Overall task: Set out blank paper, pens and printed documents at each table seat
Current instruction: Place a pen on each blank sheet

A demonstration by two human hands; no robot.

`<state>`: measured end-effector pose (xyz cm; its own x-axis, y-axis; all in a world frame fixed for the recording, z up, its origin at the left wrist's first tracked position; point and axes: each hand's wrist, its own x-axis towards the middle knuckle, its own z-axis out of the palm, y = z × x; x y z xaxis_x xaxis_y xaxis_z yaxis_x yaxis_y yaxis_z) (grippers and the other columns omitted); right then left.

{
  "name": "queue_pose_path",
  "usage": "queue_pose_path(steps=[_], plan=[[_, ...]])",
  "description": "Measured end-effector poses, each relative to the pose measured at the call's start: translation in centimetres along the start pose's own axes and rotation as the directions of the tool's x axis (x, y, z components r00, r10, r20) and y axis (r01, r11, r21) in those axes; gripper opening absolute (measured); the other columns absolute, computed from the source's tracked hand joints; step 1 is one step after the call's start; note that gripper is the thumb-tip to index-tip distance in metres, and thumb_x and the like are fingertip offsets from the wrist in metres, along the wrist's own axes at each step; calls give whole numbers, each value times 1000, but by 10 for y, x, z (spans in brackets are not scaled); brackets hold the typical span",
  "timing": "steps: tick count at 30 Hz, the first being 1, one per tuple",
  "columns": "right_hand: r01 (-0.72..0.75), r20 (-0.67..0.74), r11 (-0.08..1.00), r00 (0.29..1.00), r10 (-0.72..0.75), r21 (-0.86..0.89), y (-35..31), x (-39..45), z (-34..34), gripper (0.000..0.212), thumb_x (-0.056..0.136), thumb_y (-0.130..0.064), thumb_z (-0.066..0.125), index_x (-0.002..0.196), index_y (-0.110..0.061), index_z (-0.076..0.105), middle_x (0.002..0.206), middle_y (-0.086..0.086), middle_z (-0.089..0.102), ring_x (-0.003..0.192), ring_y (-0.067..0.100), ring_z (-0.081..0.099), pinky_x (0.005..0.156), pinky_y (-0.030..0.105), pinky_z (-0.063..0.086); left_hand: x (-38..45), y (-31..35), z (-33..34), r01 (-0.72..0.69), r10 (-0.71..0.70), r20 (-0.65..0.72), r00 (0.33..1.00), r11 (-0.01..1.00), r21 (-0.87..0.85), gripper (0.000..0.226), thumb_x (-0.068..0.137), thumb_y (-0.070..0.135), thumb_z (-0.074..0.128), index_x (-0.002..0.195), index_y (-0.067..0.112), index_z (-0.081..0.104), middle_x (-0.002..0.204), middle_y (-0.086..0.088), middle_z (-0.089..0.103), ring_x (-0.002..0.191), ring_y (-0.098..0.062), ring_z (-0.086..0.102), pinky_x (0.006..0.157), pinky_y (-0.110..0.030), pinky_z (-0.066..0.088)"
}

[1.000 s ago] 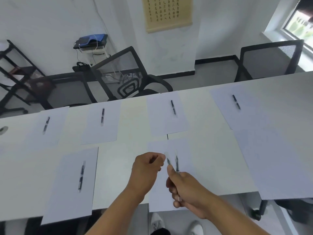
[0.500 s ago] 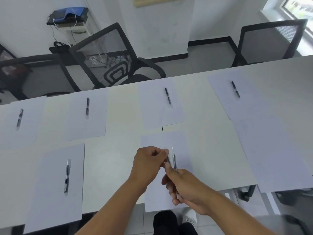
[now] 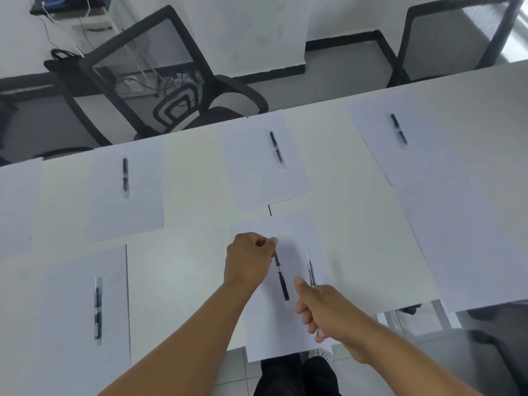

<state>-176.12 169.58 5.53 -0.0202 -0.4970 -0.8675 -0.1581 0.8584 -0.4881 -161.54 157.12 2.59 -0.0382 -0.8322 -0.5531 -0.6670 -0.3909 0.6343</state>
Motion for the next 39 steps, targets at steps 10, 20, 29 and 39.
queue_pose_path(steps=[10,20,29,39], plan=[[-30,-10,1000,999,31,4,11,10,-10,67,107,-68,39,94,-10,70,81,1,63,70,15,60,72,30,55,21,-18,23,38,-38,2,999,994,107,45,100,39,65,78,0,66,74,-18,73,57,-26,52,59,-32,46],[-16,-3,1000,1000,16,6,14,12,-7,64,108,-67,38,90,-13,68,81,2,62,71,17,59,70,30,53,21,-19,34,17,-10,-45,999,985,171,44,104,38,67,78,2,67,72,-8,72,65,-25,62,62,-33,47],[-11,5,999,1000,11,34,12,8,-3,63,108,-67,39,90,-13,67,81,3,61,71,18,57,67,29,51,18,-16,34,24,-14,-64,998,988,154,40,105,36,68,74,12,62,77,-7,73,75,-29,66,69,-36,50],[33,-33,999,999,-33,-2,-5,-16,-13,66,107,-68,39,89,-12,69,80,1,62,68,16,59,67,28,53,6,-16,7,31,-17,-109,994,992,123,22,104,37,70,95,18,69,90,8,71,91,-22,69,84,-39,58]])
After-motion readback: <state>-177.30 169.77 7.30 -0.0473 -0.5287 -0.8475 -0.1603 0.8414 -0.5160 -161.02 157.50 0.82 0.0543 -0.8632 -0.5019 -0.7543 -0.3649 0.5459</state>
